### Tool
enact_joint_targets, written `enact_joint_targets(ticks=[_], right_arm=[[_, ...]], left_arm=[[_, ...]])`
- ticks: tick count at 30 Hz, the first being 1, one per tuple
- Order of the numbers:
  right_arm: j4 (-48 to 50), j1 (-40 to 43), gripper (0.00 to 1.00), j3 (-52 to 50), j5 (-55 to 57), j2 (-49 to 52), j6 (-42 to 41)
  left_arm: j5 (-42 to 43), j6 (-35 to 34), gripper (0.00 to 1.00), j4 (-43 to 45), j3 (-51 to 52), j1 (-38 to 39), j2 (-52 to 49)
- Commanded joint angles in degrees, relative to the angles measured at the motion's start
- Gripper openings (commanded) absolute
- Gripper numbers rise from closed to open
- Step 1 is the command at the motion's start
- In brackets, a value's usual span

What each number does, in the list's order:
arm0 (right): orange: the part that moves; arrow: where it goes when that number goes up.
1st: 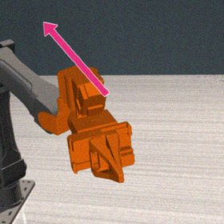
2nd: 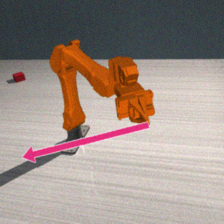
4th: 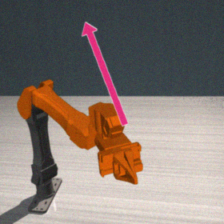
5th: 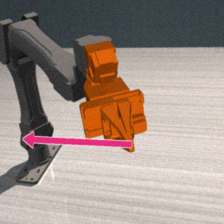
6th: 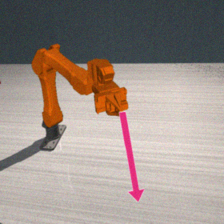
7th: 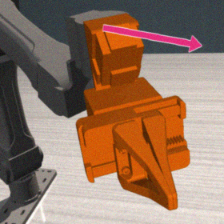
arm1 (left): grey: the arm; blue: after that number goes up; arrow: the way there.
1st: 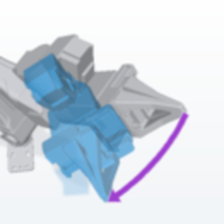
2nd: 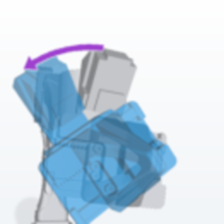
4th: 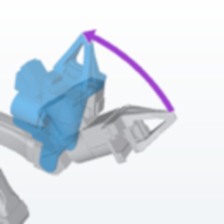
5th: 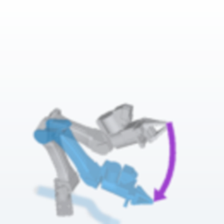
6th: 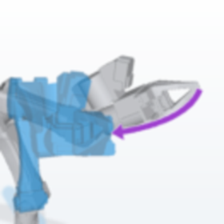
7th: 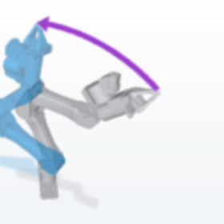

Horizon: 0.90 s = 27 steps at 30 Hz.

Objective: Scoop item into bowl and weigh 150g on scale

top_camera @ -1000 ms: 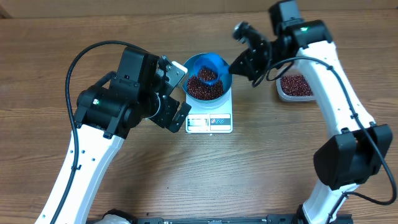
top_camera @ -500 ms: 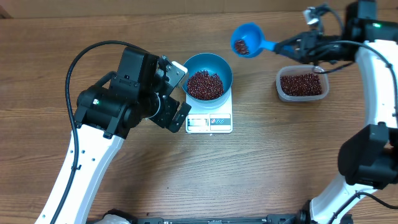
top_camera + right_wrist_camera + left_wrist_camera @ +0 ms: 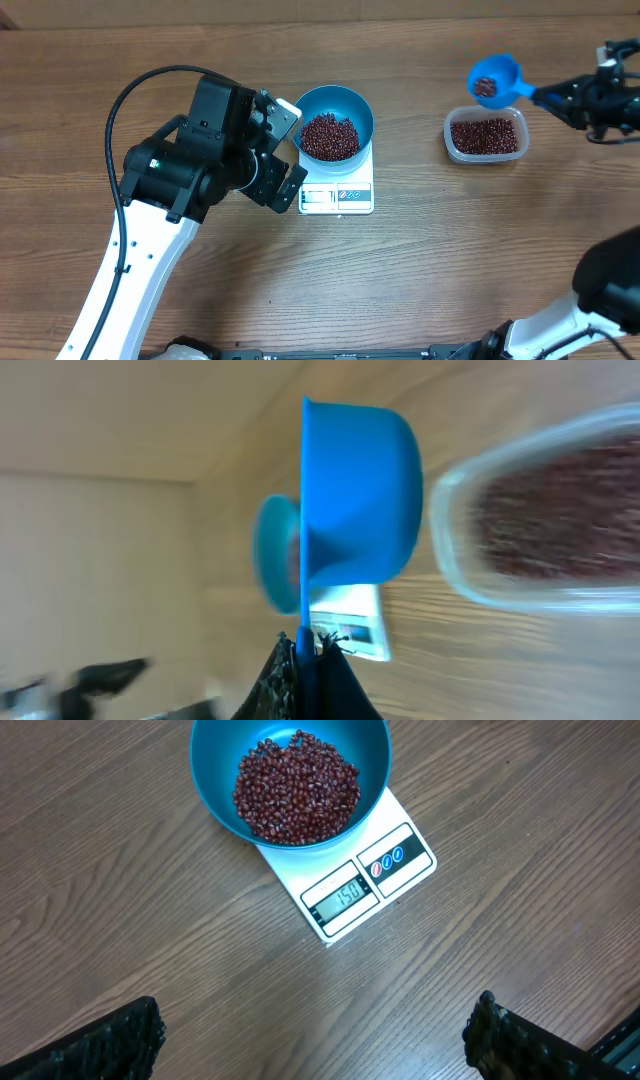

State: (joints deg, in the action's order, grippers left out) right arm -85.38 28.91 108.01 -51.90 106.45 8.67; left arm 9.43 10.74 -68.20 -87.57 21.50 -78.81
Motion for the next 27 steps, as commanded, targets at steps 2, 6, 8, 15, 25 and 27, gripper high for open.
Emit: enact_joint_targets(ticks=[2, 6, 8, 15, 25, 27], right_arm=[[1.2, -1.4, 0.04, 1.7, 22.6, -8.3, -3.4], [2.6, -4.6, 0.04, 1.7, 31.8, -9.8, -4.4], [3.0, -7.5, 0.04, 1.7, 38.3, -9.7, -5.8], [5.6, -17.1, 0.04, 1.7, 54.6, -9.5, -8.9], [4.1, -24.9, 0.04, 1.1, 63.7, -9.0, -8.9], [3.7, -25.4, 0.04, 1.0, 65.4, -9.0, -8.9]], left_arm=[[0.5, 0.9, 1.00, -0.2, -0.3, -0.1, -0.3], [0.5, 0.9, 1.00, -0.2, -0.3, -0.1, -0.3], [0.5, 0.9, 1.00, -0.2, -0.3, -0.1, -0.3], [0.5, 0.9, 1.00, -0.2, -0.3, -0.1, -0.3], [0.5, 0.9, 1.00, -0.2, -0.3, -0.1, -0.3], [0.5, 0.9, 1.00, -0.2, -0.3, -0.1, -0.3]])
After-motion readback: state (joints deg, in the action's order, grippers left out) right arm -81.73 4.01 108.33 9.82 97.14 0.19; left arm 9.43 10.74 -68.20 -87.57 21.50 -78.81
